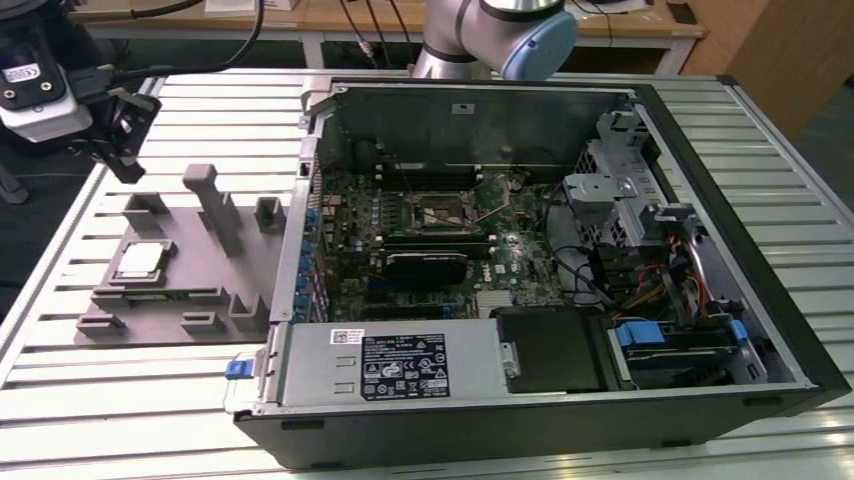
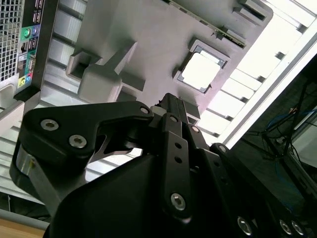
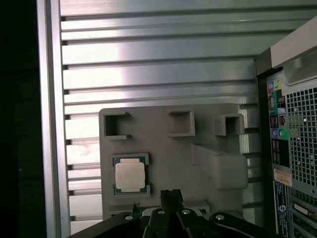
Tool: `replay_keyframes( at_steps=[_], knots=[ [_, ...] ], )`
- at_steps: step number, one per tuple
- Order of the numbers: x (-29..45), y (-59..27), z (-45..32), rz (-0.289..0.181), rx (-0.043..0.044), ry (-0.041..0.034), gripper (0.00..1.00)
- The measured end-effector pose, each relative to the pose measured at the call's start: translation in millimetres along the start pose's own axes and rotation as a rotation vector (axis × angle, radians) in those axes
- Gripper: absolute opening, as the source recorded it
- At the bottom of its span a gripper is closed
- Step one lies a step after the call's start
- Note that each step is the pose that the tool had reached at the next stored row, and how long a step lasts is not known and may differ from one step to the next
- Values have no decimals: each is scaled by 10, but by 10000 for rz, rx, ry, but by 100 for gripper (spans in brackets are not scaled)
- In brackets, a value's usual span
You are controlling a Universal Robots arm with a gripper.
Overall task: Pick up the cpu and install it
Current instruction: 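Reach for the cpu, then pick up the cpu and move it towards the insertion slot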
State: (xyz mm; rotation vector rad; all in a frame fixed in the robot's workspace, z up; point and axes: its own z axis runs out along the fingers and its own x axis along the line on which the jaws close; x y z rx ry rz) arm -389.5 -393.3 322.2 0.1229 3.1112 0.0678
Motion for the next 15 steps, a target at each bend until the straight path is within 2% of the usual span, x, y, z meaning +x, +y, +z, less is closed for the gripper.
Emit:
replay_keyframes(
  at_steps=[11,15],
  knots=[
    [10,-1,3,0,-1,1,11],
    [34,-3,14,1,0,2,11]
  ],
)
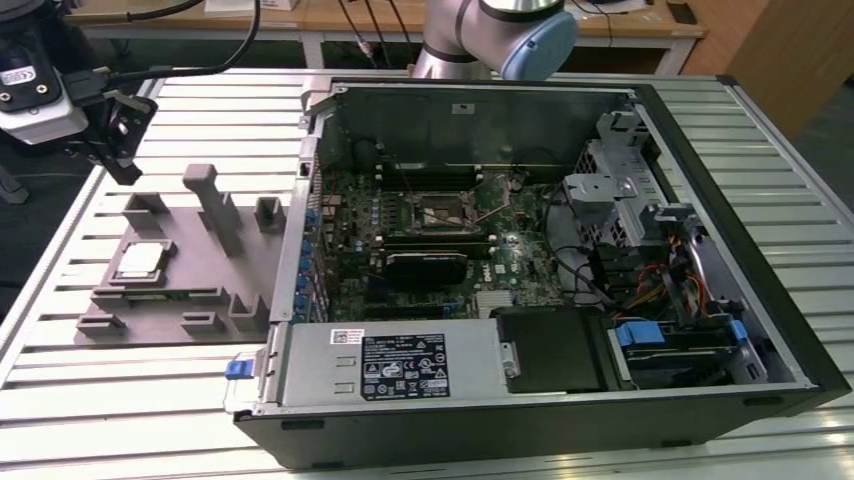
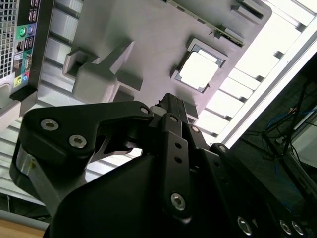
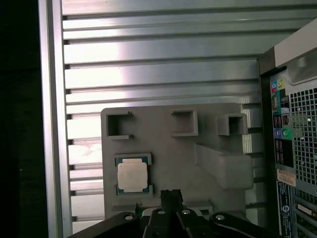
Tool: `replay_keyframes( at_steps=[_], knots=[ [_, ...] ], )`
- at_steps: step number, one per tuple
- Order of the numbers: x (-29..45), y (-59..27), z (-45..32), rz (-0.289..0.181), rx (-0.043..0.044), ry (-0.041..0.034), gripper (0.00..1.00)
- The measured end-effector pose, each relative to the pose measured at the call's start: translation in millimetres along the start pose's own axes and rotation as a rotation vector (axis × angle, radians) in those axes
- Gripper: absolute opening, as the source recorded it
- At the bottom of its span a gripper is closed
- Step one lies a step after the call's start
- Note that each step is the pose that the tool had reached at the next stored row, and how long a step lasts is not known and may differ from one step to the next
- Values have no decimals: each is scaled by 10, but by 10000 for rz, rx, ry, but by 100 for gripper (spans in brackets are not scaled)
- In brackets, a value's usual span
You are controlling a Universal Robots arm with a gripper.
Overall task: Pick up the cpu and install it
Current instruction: 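Pick up the cpu and move it towards the insertion slot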
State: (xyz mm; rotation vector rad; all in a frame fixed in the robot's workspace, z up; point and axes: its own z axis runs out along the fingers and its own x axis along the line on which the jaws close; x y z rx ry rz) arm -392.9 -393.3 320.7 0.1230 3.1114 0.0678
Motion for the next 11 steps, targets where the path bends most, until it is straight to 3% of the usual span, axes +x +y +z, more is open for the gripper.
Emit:
replay_keyframes(
  at_steps=[11],
  knots=[
    [101,-12,96,0,-1,-1,11]
  ],
)
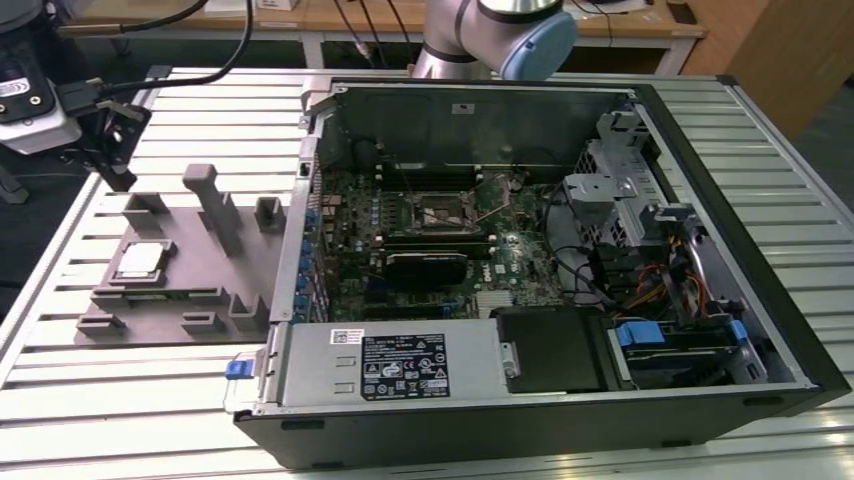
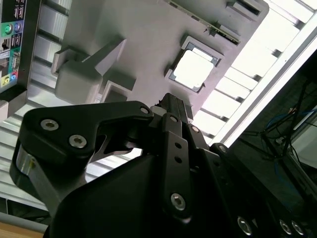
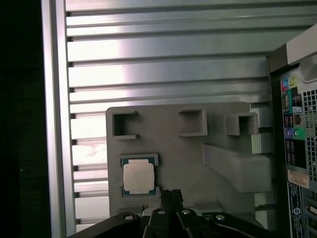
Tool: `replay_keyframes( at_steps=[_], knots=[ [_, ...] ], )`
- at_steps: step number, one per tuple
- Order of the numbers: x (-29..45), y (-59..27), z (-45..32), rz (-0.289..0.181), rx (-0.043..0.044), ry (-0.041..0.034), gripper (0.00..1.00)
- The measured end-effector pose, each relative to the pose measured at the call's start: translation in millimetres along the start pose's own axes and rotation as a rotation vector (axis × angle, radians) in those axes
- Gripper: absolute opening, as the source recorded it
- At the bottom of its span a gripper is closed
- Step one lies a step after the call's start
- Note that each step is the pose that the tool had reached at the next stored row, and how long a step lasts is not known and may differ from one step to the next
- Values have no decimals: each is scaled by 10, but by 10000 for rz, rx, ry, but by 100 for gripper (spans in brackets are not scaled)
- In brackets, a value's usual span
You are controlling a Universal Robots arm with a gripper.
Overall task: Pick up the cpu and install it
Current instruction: 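Pick up the cpu and move it towards the insertion slot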
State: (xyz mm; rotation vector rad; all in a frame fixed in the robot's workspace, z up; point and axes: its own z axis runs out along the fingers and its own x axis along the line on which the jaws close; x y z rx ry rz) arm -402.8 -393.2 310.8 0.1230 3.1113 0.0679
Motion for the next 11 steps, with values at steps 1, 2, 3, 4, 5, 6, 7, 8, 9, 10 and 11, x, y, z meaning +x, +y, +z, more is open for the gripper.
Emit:
replay_keyframes(
  at_steps=[1,2,3,4,5,6,7,8,9,10,11],
  knots=[
    [9,-1,11,0,0,0,11],
    [18,-3,21,0,1,2,11],
    [27,-4,33,0,1,1,11],
    [38,-5,44,0,1,2,11],
    [48,-6,56,0,0,1,11],
    [59,-8,68,0,1,1,11],
    [70,-9,78,0,2,3,11],
    [81,-11,89,0,2,3,11],
    [93,-12,101,0,1,1,11],
    [103,-13,111,0,1,0,11],
    [112,-14,122,0,0,0,11]
  ],
)
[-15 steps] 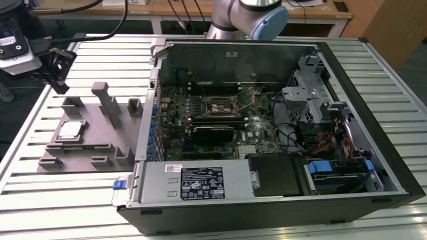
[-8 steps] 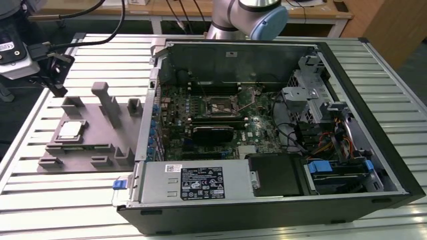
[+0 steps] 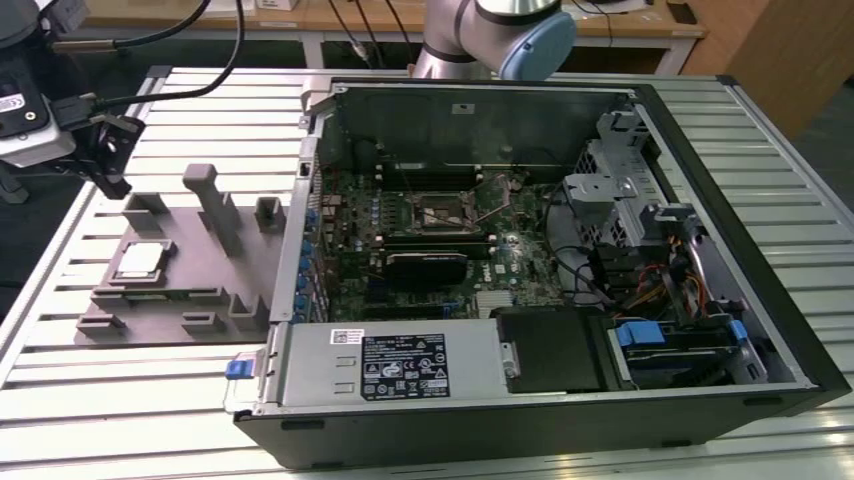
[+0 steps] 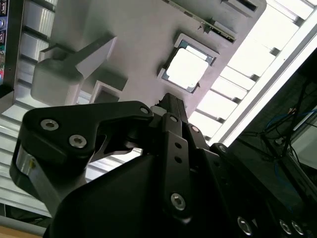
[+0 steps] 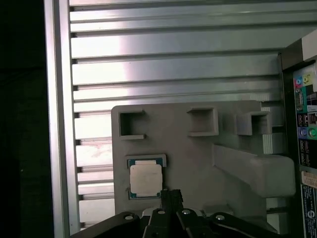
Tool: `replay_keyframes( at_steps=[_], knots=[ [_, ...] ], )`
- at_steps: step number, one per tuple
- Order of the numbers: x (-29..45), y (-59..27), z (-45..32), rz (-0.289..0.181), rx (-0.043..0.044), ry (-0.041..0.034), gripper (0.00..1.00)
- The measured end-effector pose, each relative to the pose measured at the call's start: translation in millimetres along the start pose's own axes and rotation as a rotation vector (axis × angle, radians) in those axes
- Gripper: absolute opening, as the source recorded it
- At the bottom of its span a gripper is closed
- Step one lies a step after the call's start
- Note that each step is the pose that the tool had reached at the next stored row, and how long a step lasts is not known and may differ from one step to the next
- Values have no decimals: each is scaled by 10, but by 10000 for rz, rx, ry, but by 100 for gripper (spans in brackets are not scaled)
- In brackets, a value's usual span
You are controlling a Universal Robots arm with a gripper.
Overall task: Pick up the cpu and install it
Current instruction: 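Pick up the cpu and move it towards the insertion slot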
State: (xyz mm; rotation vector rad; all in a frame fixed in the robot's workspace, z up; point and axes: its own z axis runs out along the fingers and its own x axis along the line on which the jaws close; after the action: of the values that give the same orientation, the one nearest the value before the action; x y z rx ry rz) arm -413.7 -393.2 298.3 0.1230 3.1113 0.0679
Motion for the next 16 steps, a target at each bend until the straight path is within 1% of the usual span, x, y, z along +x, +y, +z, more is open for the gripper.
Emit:
replay_keyframes(
  at_steps=[10,16],
  knots=[
    [89,-11,97,0,0,1,11],
    [128,-18,160,-1,1,1,11]
  ],
)
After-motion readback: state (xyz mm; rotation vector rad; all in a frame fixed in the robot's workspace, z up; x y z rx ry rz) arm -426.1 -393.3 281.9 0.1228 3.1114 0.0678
